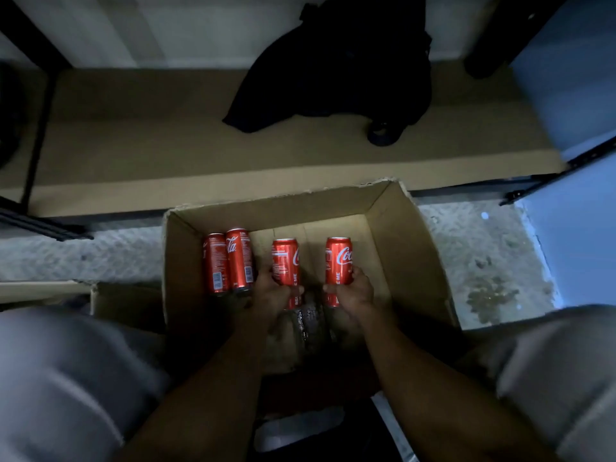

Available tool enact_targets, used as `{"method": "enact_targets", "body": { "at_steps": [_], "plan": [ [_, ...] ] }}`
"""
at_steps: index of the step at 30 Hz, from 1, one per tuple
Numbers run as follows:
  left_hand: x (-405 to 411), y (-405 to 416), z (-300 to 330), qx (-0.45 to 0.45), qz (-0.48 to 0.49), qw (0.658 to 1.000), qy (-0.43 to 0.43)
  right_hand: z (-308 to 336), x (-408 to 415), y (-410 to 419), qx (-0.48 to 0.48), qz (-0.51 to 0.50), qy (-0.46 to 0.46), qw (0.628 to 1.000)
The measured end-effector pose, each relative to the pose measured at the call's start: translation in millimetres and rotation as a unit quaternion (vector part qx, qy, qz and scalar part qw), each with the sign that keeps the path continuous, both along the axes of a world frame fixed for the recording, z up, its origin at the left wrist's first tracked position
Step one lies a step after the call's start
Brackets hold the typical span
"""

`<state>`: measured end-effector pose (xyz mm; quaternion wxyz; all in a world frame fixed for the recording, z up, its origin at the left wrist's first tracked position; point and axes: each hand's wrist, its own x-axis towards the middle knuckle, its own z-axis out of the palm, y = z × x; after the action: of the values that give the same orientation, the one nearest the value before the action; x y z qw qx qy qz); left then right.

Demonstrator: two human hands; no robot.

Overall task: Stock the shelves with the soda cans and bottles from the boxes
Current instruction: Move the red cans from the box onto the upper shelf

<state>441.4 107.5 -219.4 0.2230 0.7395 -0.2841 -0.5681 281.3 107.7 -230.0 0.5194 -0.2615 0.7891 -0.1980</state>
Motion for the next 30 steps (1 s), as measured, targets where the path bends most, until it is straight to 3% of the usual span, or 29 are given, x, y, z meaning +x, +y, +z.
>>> {"method": "enact_targets", "body": {
  "at_steps": [6,15,30],
  "plan": [
    [-12.6,25.5,60.9,-0.044,0.043,0.997,0.052,50.2,6.9,33.6,-0.083,-0.05,-0.035,0.995],
    [-17.6,50.8,127.2,-0.143,0.054,0.987,0.044,122.5,-1.2,66.3,-0.187,-0.055,-0.031,0.98],
    [-25.9,13.8,171.0,-0.182,-0.057,0.977,0.094,186.9,-25.7,30.4,-0.218,0.081,0.029,0.972]
  ]
}}
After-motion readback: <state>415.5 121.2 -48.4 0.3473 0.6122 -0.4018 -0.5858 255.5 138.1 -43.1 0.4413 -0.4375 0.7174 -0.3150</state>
